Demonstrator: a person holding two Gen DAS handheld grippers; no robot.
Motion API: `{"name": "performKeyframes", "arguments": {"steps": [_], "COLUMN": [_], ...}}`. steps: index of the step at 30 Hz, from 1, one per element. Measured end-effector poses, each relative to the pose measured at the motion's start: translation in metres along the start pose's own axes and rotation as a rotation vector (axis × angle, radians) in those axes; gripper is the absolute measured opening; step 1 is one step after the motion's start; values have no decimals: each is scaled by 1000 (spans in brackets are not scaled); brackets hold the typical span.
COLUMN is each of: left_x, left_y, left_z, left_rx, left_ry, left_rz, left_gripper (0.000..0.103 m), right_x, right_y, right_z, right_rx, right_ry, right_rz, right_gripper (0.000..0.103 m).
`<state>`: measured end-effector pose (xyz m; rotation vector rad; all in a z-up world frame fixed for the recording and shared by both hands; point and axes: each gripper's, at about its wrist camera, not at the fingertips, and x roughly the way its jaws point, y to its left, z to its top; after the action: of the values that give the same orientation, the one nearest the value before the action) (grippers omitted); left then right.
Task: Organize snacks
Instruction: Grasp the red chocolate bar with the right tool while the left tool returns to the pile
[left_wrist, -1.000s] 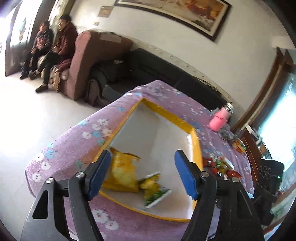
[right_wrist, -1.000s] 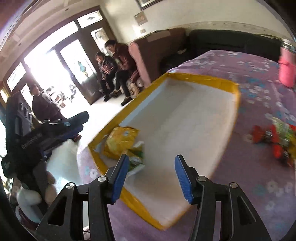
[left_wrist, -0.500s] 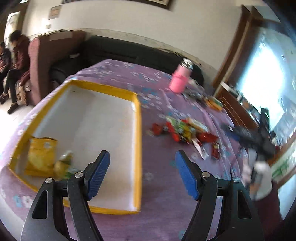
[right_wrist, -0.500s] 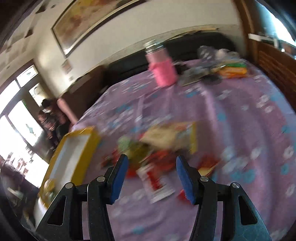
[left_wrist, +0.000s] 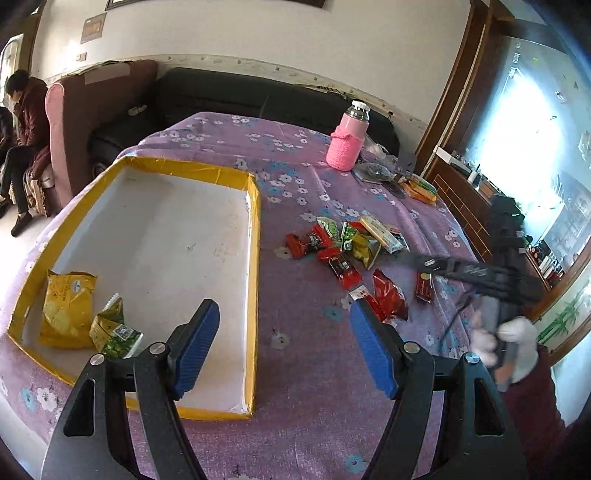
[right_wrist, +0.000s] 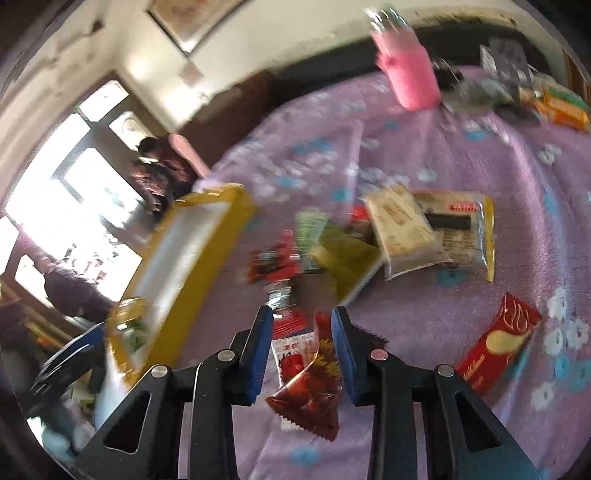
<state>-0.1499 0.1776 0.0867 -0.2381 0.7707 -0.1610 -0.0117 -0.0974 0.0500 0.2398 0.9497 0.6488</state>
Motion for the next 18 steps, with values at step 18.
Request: {"name": "performKeyframes", "arguments": {"steps": [18], "left_x": [39], "left_y": [-59], "left_z": [-12], "left_rx": [108], "left_ry": [127], "left_rz": [-120], "left_gripper": [73], "right_x": [6], "right_y": [-40], "right_z": [-11], "right_rx": [48], "right_ry": [-18], "right_rz": [-550], "right_gripper": [45]}}
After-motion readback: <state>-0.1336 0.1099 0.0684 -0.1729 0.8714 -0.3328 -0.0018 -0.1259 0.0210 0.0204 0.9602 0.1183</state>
